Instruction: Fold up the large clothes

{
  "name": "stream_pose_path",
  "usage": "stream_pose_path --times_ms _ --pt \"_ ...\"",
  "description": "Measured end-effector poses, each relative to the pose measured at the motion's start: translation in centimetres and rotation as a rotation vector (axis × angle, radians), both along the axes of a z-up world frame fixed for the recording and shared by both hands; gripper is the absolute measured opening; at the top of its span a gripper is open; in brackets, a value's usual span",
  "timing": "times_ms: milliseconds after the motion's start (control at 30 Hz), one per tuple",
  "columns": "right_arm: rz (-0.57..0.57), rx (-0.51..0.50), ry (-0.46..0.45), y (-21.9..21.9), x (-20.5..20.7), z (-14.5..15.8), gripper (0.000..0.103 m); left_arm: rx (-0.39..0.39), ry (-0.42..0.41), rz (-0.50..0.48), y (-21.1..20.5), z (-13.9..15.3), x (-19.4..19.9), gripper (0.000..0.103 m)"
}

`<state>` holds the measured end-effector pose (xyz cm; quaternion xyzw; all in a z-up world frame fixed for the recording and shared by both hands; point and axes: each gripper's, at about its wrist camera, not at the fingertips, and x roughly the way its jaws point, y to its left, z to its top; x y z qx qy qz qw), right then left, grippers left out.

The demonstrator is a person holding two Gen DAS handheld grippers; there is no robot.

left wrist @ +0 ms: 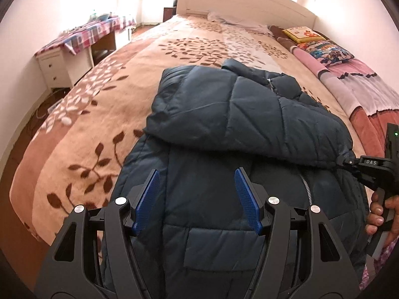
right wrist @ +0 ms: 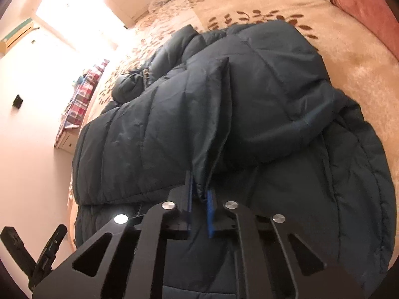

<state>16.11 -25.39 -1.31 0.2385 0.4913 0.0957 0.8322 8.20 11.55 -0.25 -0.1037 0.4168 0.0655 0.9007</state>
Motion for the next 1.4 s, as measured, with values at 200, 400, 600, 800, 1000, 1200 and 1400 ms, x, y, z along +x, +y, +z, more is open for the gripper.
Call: stream_pose_path --times_ms 200,400,600,800,1000,1200,1400 --pt "-0.001 0.006 -0.029 -0.9 -2.2 1.3 0.008 -0.008 -0.009 0.011 0.4 0.1 -0.2 0.062" --pt "-0.002 -0.014 0.023 -0.7 -1.7 -0.3 0.008 -0.021 -0.010 0.020 0.6 0.1 -0.1 0.062" --pt "0.010 -0.076 0.034 0.2 -1.0 -0.7 0.010 -0.010 0.017 0.054 1.1 -0.2 -0.1 0.062" --pt "0.020 -0.108 0.042 0.4 -2.1 0.6 0.037 0.051 0.063 0.088 1.2 -0.8 -0.6 0.062" --pt "0.085 -0.170 -0.026 0.8 -5.2 2.7 0.044 0.069 0.093 0.100 1.2 -1.3 -1.8 0.062" --pt "0.169 -0.241 -0.083 1.4 -9.9 4.1 0.054 0.075 0.119 0.099 1.1 -1.6 -3.3 0.062" --pt "0.182 -0.289 -0.087 0.4 -13.8 4.1 0.055 0.095 0.140 0.087 0.8 -1.9 -4.7 0.062"
